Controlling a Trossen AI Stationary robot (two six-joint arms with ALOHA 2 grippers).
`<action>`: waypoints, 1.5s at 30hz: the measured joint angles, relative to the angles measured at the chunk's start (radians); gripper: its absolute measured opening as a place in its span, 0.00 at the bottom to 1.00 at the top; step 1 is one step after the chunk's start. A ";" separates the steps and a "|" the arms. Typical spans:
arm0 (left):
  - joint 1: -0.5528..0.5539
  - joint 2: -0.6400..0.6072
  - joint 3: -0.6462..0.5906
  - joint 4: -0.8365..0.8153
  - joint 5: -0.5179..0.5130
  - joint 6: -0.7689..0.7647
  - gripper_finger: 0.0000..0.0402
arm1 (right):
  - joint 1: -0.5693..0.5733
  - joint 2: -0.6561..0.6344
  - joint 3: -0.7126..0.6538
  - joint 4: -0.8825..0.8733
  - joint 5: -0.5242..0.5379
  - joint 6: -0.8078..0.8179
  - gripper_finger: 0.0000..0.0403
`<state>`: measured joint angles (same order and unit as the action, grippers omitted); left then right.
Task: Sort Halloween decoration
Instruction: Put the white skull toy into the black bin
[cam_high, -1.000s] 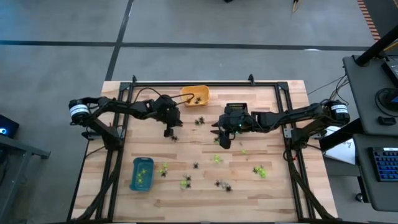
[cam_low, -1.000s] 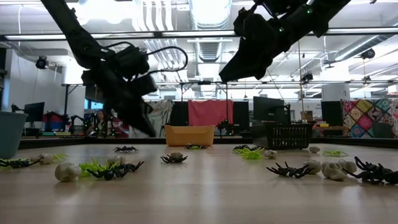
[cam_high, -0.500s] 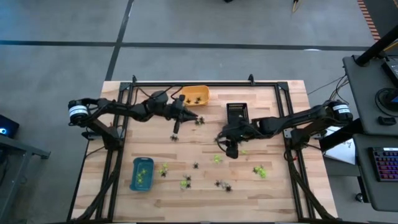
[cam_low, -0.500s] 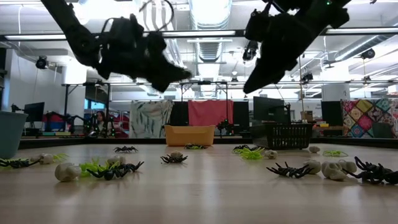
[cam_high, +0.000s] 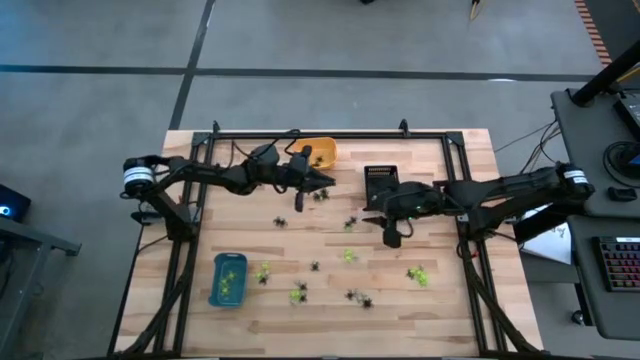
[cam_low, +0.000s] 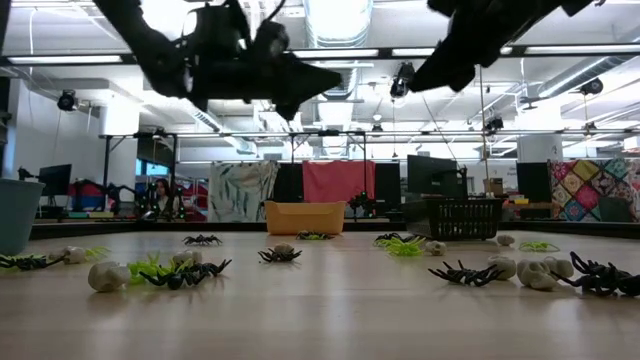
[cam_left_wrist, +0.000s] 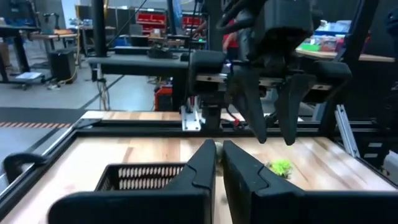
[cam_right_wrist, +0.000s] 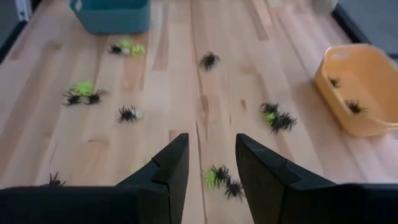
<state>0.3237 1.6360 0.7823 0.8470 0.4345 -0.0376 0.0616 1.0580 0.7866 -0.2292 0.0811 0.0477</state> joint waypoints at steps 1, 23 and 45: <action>-0.006 0.021 0.021 0.000 -0.010 -0.001 0.00 | 0.000 -0.018 -0.009 0.017 -0.001 -0.013 0.31; -0.050 0.535 0.515 -0.047 -0.115 -0.076 0.00 | 0.013 -0.172 -0.189 0.251 -0.010 -0.021 0.31; -0.039 0.600 0.599 -0.194 -0.215 -0.050 0.02 | 0.026 -0.172 -0.189 0.272 -0.012 -0.014 0.31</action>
<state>0.2851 2.2360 1.3811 0.6529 0.2192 -0.0879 0.0875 0.8864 0.5972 0.0429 0.0692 0.0334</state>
